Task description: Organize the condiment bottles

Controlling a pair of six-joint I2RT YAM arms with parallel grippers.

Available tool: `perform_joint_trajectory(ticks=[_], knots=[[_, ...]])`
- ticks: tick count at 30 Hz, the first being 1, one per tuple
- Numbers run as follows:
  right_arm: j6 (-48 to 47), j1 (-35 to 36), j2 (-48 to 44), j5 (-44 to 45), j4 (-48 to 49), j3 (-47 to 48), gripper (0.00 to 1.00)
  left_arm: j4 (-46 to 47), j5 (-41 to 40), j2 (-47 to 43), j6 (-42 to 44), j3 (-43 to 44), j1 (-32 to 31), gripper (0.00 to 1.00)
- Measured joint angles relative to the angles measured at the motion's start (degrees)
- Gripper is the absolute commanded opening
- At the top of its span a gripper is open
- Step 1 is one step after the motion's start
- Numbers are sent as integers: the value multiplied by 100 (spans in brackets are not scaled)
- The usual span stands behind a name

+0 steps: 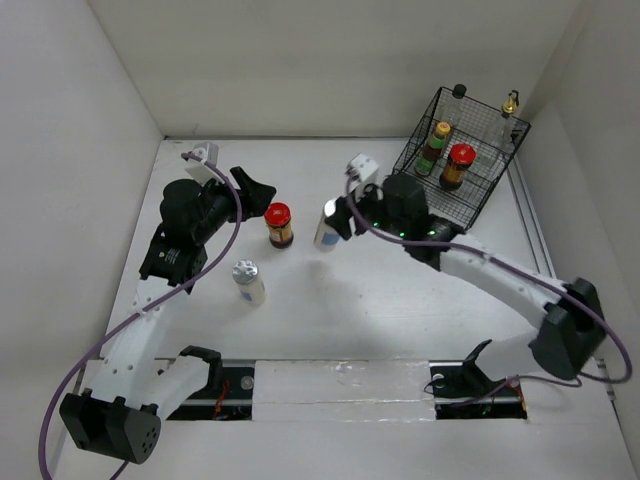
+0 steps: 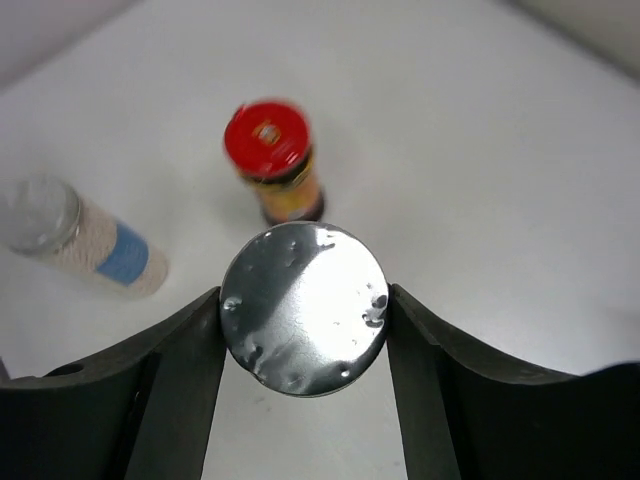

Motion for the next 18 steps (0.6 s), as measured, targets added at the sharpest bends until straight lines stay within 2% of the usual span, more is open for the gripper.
perform_joint_trajectory(ticks=[5, 8, 12, 18], knots=[[127, -970, -1475, 614, 332, -2, 51, 0, 59, 0, 0, 0, 0, 67], [146, -1600, -1937, 1213, 544, 7, 51, 0, 74, 0, 0, 0, 0, 67], [116, -2481, -1967, 2065, 455, 103, 51, 0, 85, 0, 0, 0, 0, 67], [103, -3834, -1388, 2470, 151, 411, 49, 4, 85, 0, 0, 0, 0, 67]])
